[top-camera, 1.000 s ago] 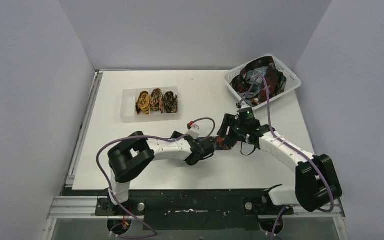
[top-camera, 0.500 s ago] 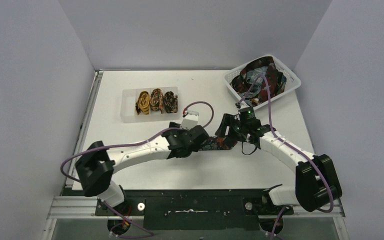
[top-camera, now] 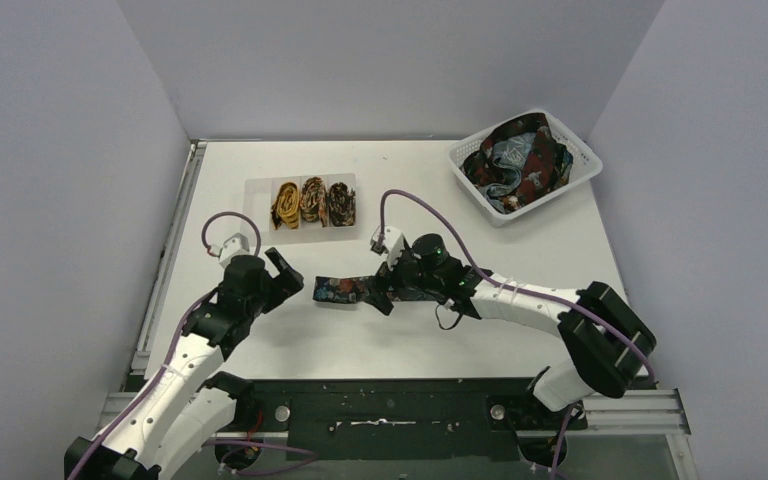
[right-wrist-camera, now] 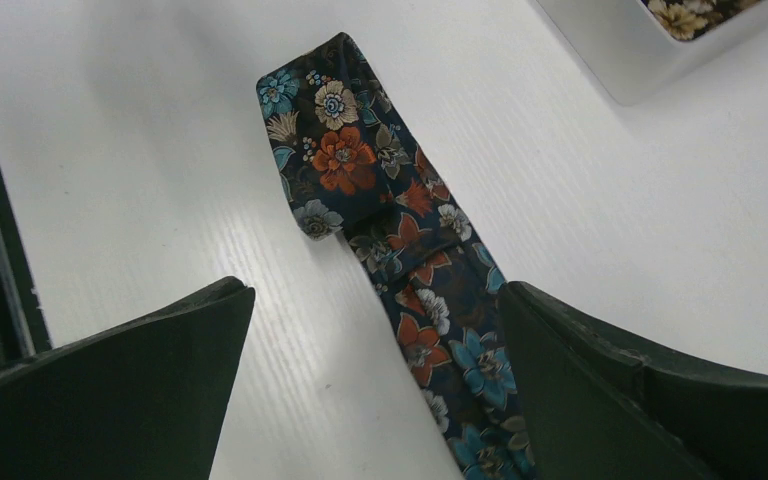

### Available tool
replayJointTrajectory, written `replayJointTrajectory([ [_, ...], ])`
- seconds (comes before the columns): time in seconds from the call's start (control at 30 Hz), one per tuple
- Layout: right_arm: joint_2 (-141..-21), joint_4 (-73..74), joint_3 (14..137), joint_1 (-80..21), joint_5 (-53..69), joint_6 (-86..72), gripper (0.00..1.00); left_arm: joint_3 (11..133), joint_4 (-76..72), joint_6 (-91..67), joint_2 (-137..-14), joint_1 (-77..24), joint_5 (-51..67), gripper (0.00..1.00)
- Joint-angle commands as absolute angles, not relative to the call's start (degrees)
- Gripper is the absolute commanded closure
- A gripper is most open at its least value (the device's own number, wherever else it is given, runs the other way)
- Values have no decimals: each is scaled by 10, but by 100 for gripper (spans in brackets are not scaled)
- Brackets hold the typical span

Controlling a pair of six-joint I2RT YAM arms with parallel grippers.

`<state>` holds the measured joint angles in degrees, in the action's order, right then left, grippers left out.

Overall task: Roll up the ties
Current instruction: Roll the tie at the center of the board.

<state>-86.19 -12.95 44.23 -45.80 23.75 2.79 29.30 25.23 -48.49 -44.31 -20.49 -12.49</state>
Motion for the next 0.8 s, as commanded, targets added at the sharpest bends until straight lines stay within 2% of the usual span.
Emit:
replayJointTrajectory([
  [0.0, -918, -147, 516, -475, 312, 197, 0, 277, 254, -491, -433, -148, -21, 9],
  [0.33, -1031, -71, 631, -516, 344, 236, 0, 260, 250, -487, -437, -125, 16, 9],
  [0.6, -1072, -81, 656, -521, 274, 239, 0, 258, 254, -481, -437, -122, 22, 9],
  [0.77, -1104, -45, 689, -520, 304, 263, 0, 267, 267, -481, -440, -120, 5, 9],
])
